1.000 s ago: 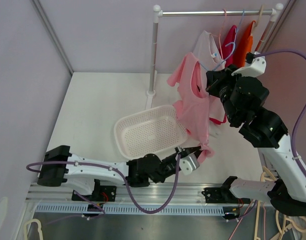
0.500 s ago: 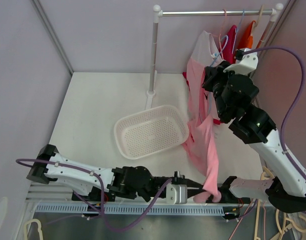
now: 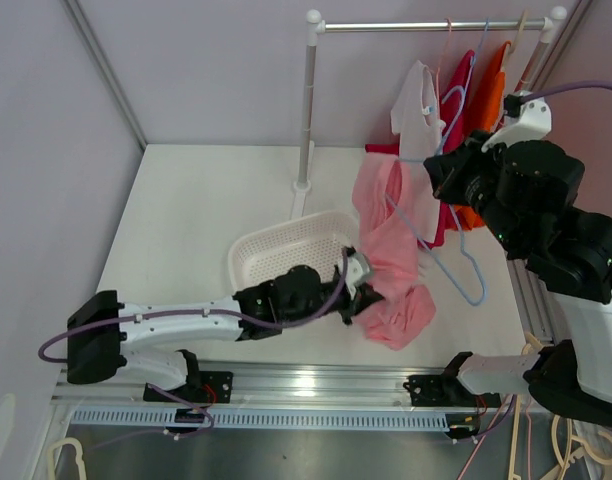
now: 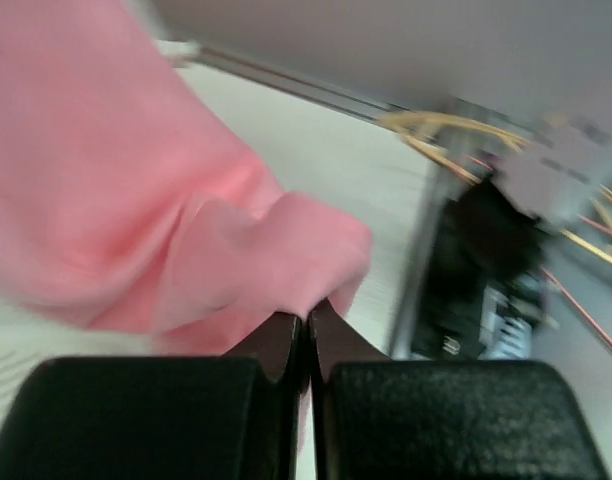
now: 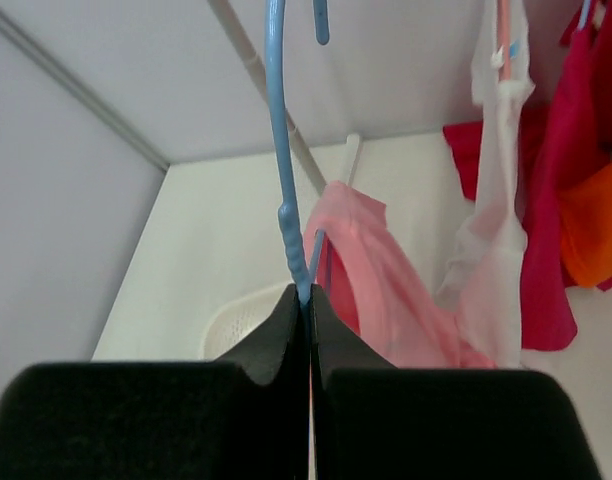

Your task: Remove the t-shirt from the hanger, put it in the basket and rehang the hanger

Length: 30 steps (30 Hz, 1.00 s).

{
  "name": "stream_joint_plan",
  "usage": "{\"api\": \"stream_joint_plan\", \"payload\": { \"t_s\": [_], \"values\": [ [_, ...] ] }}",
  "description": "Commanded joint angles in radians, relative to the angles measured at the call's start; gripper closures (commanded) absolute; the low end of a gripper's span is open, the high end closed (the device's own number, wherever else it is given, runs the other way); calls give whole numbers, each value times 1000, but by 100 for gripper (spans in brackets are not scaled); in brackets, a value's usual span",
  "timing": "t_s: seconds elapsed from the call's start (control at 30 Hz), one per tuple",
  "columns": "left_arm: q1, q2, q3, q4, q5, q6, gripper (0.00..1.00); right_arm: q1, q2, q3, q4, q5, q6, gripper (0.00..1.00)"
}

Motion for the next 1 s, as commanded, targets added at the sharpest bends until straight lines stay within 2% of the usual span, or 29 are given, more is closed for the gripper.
{"api": "stream_joint_plan", "payload": {
  "t_s": [0.0, 0.07, 0.13, 0.23, 0.4, 0.47, 0.53, 0.57, 0.7, 0.77, 0.87, 0.97],
  "values": [
    [114, -98, 42, 14, -152, -151, 99, 3, -21, -63, -262, -163, 72, 100],
    [158, -117, 84, -44, -177, -182, 99, 3, -70, -129, -273, -203, 98, 100],
    [220, -114, 194, -122, -195, -203, 99, 3, -123, -175, -328, -236, 120, 100],
    [277, -114, 289, -190, -113, -185, 99, 4, -183, -195, -351, -205, 105, 100],
    [277, -134, 508, -313, -91, -75, 99, 4, -295, -309, -101, -101, 10, 100],
    [281, -131, 673, -377, -103, -35, 99, 4, -288, -332, -58, -43, -32, 100],
    [295, -99, 774, -481, -109, 16, 99, 3, -282, -357, 27, -10, -62, 100],
    [318, -85, 920, -511, -100, 28, 99, 3, -285, -398, 114, 8, -102, 100],
    [396, 18, 1185, -642, -59, 51, 99, 3, -291, -487, 386, 5, -245, 100],
    [427, 82, 1332, -707, -49, 64, 99, -5, -239, -473, 471, -1, -289, 100],
    [461, 125, 1409, -733, -49, 87, 99, -22, -116, -354, 494, -47, -334, 100],
    [508, 157, 1441, -756, 13, 68, 99, -43, -56, -335, 592, -98, -368, 100]
  ]
}}
